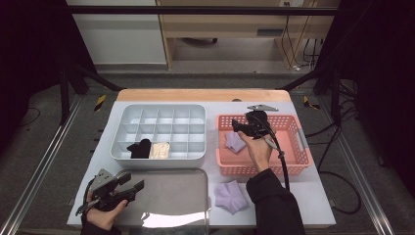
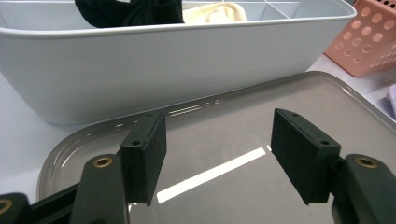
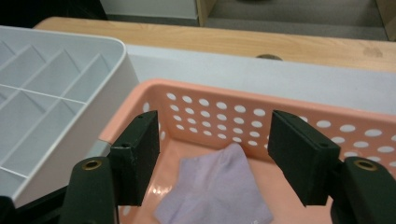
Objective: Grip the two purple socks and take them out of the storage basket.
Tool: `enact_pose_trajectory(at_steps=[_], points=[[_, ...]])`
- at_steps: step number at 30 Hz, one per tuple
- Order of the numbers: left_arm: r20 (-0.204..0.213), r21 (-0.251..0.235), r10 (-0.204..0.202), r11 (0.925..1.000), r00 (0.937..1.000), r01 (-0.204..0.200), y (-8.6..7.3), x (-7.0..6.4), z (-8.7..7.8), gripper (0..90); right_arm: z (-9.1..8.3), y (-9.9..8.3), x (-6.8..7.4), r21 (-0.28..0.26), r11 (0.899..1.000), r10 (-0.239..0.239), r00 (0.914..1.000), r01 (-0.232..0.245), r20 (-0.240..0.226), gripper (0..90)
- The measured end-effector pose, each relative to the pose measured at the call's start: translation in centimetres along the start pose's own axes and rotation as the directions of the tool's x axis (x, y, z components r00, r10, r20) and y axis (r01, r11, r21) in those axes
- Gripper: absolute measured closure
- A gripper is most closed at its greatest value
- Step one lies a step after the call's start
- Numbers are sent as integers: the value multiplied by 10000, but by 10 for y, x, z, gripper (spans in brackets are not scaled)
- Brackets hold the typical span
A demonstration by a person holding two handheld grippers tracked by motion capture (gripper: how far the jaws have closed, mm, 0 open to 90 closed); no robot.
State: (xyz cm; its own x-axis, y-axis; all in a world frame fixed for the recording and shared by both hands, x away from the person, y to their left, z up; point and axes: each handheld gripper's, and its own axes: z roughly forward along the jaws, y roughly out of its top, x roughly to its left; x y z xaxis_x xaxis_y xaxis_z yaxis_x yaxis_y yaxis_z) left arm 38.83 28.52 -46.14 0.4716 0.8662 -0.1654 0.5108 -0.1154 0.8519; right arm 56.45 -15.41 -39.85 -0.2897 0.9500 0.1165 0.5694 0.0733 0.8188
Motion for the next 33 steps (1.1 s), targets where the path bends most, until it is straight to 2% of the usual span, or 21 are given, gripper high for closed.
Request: enact_pose_trajectory(at_steps=[4,7,15,22,27,30,33], points=[[-4,-2,-4,10000,10000,4,0,1,0,352,7,-4,-3,246,9997,20,9999,-22,103,355],[-11,14,5,10000,10000,-5,0,0,1,353,12,-7,-5,427,9990,-133,9995,120,293,372],[-13,9,13,10000,10000,-13,0,0,1,353,22,-13,-6,895,9959,-183,9992,151,342,402],[-22,4,7,10000,10000,-7,0,1,1,353,31,-20,-9,983,9950,121,9994,-152,326,422],[-33,41,20,10000,10000,-20,0,1,1,353,35,-26,-15,1273,9912,310,9986,-363,433,416],[-45,52,69,10000,10000,-69,0,1,2,353,37,-27,-15,1325,9907,244,9986,-304,467,402],[-40,54,71,10000,10000,-71,-1,1,2,353,40,-29,-14,1593,9871,75,9987,-155,511,394]])
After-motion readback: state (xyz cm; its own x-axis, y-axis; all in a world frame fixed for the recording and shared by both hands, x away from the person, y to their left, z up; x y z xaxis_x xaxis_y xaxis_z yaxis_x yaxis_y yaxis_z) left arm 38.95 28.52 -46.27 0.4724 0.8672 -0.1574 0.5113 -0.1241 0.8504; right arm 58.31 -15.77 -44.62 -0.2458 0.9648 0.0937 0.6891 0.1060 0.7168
